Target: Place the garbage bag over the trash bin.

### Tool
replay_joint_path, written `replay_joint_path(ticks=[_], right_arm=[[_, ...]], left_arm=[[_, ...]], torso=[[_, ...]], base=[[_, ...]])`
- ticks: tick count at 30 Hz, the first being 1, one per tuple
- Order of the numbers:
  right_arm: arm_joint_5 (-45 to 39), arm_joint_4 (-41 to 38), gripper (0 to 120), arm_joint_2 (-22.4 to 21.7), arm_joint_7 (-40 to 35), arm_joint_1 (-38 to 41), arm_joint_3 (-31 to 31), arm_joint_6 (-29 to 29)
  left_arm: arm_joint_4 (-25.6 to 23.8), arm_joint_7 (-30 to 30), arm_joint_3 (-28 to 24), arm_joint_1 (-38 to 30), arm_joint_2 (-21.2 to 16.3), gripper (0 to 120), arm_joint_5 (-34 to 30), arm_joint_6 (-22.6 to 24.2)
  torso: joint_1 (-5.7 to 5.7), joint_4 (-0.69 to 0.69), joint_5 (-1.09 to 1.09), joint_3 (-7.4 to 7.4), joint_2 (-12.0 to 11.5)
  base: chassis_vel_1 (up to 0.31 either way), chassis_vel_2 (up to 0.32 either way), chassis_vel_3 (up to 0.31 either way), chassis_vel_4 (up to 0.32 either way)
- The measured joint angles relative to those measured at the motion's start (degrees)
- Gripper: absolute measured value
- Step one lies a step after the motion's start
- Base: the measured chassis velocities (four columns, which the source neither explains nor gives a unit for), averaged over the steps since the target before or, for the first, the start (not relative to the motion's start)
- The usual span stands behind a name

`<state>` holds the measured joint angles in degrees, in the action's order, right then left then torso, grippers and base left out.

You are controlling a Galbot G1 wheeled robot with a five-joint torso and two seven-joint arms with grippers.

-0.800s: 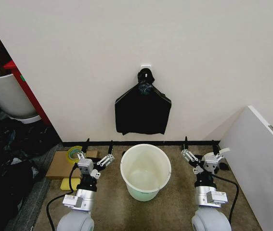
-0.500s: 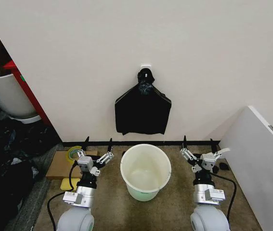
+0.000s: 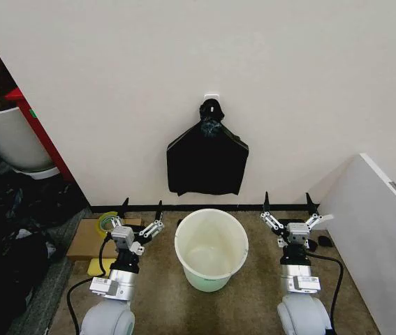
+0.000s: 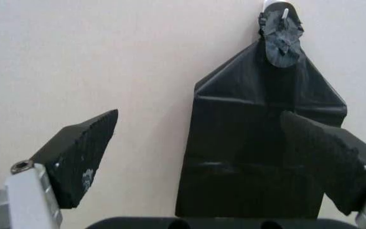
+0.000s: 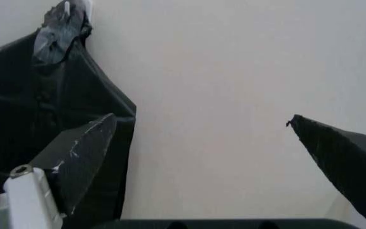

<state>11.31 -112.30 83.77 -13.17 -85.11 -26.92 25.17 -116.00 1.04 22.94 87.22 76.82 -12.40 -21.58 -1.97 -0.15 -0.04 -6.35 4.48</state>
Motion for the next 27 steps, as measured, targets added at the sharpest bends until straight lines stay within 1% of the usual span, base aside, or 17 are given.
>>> replay_joint_path(ticks=[3,4,5,7,8,9,11,12,13,15,16,17,20,21,23,27], right_arm=[[0.2,0.9,100,-0.6,0.5,0.8,-0.3,0.3],[-2.3,1.7,100,-1.9,1.5,2.3,0.6,-0.2],[-7.8,2.3,100,-3.0,3.0,4.2,2.4,-1.0],[-23.7,5.0,100,-4.8,4.4,10.5,8.1,-3.9],[-23.7,5.0,100,-4.8,4.4,10.5,8.1,-3.9],[-30.0,7.0,100,-5.3,5.7,13.9,9.9,-4.5],[-38.8,9.6,100,-6.1,8.8,18.2,12.0,-4.9],[-46.5,11.2,100,-6.5,11.0,21.4,13.7,-5.7],[-46.5,11.2,100,-6.5,11.0,21.4,13.7,-5.7],[-57.9,12.7,100,-6.2,12.7,25.8,16.0,-7.1],[-64.3,13.5,100,-5.3,13.0,28.2,16.9,-7.9],[-64.3,13.5,100,-5.3,13.0,28.2,16.9,-7.9],[-77.0,13.6,100,-2.2,11.1,33.3,17.7,-10.3],[-77.0,13.6,100,-2.2,11.1,33.3,17.7,-10.3],[-79.7,13.4,100,-1.0,10.4,35.3,17.8,-11.1],[-79.8,14.2,100,0.1,9.9,37.5,18.8,-12.0]], left_arm=[[0.0,0.0,0.0,-0.1,0.2,100,0.0,0.1],[0.0,0.0,0.1,0.0,0.4,100,0.0,0.1],[-0.2,0.0,0.5,0.1,0.5,100,0.0,0.0],[-0.6,0.2,2.2,0.9,0.6,100,-0.1,-0.2],[-0.6,0.2,2.2,0.9,0.6,100,-0.1,-0.2],[-0.6,0.3,3.4,1.3,0.4,100,-0.5,-0.4],[-0.2,0.7,5.0,1.7,0.1,100,-1.0,-0.9],[0.4,1.1,6.4,2.0,-0.1,100,-1.2,-1.2],[0.4,1.1,6.4,2.0,-0.1,100,-1.2,-1.2],[1.0,1.7,8.0,2.2,-0.1,100,-1.3,-1.8],[1.2,1.9,8.6,2.5,0.0,100,-1.3,-1.9],[1.2,1.9,8.6,2.5,0.0,100,-1.3,-1.9],[1.2,2.4,9.4,3.3,0.5,100,-0.8,-2.2],[1.2,2.4,9.4,3.3,0.5,100,-0.8,-2.2],[1.1,2.6,9.7,3.7,0.7,100,-0.2,-2.4],[1.0,2.9,10.1,4.2,0.9,100,0.4,-2.8]], torso=[[0.0,-0.01,0.01,0.0,0.0],[0.0,-0.01,0.0,0.0,0.0],[0.0,-0.02,-0.01,0.0,0.0],[0.0,0.0,0.0,0.0,0.0],[0.0,0.0,0.0,0.0,0.0],[0.0,0.02,0.0,-0.01,0.0],[0.0,0.03,0.01,-0.01,0.0],[0.0,0.02,-0.01,-0.01,0.0],[0.0,0.02,-0.01,-0.01,0.0],[0.0,0.01,-0.01,-0.01,0.0],[0.0,0.01,-0.01,-0.01,0.0],[0.0,0.01,-0.01,-0.01,0.0],[0.0,0.01,-0.01,-0.01,0.0],[0.0,0.01,-0.01,-0.01,0.0],[0.0,0.01,-0.01,-0.01,0.0],[0.0,0.0,-0.01,0.0,0.0]], base=[[0.0,0.0,0.0,0.0],[0.0,0.0,0.0,0.0],[0.0,0.0,0.0,0.0],[0.0,0.0,0.0,0.0],[0.0,0.0,0.0,0.0],[0.0,0.0,0.0,0.0],[0.0,0.0,0.0,0.0],[0.0,0.0,0.0,0.0],[0.0,0.0,0.0,0.0],[0.0,0.0,0.0,0.0],[0.0,0.0,0.0,0.0],[0.0,0.0,0.0,0.0],[0.0,0.0,0.0,0.0],[0.0,0.0,0.0,0.0],[0.0,0.0,0.0,0.0],[0.0,0.0,0.0,0.0]])
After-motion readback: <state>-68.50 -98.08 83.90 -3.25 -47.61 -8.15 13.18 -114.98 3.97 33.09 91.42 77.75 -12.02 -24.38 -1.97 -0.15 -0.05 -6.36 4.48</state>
